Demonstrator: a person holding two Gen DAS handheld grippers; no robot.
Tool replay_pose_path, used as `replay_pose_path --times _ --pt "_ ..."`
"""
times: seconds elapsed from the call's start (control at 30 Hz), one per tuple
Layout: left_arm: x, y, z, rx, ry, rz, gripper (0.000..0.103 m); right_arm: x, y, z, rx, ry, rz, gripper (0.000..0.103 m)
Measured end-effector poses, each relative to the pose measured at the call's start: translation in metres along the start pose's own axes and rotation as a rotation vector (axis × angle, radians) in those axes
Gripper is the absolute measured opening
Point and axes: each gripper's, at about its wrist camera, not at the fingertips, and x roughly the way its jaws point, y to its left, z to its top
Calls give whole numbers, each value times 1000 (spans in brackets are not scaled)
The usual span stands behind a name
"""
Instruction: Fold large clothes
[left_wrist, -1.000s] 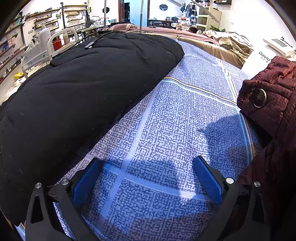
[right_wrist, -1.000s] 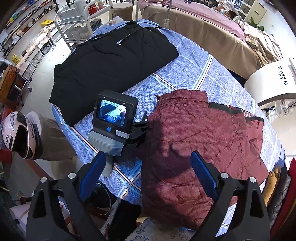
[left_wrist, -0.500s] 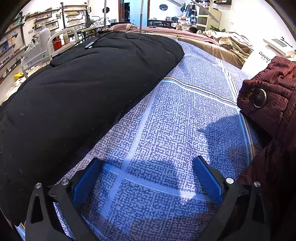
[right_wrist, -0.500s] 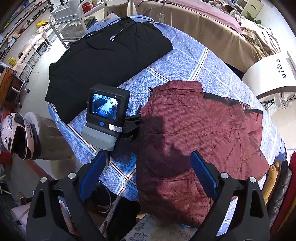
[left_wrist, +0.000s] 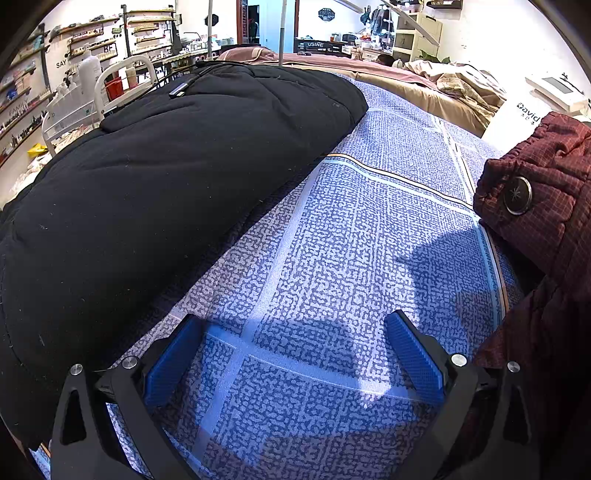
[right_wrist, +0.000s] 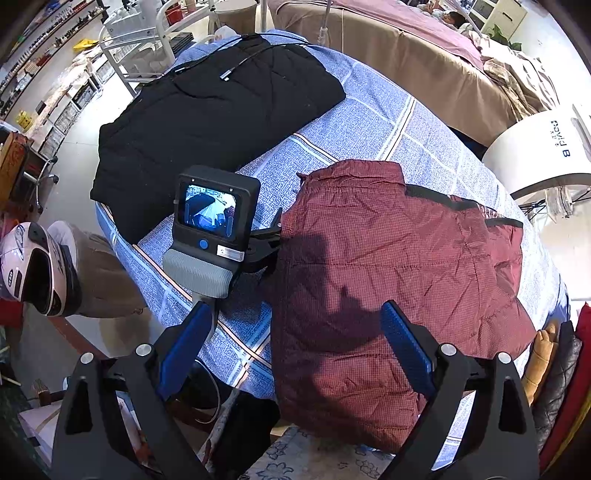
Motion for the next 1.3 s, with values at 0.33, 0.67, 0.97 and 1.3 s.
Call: replay_pose_path --times 0.33,0.67,0.97,1.3 --pt "0 0 0 0 0 -1 98 -1 0 -5 -11 11 3 91" --pt "0 1 0 0 0 -1 98 4 -9 -6 21 32 -2 91" --pt "0 1 1 0 0 -2 98 7 -3 -9 0 41 1 91" --pt "1 2 0 1 0 -3 98 6 -10 -10 18 38 -7 91"
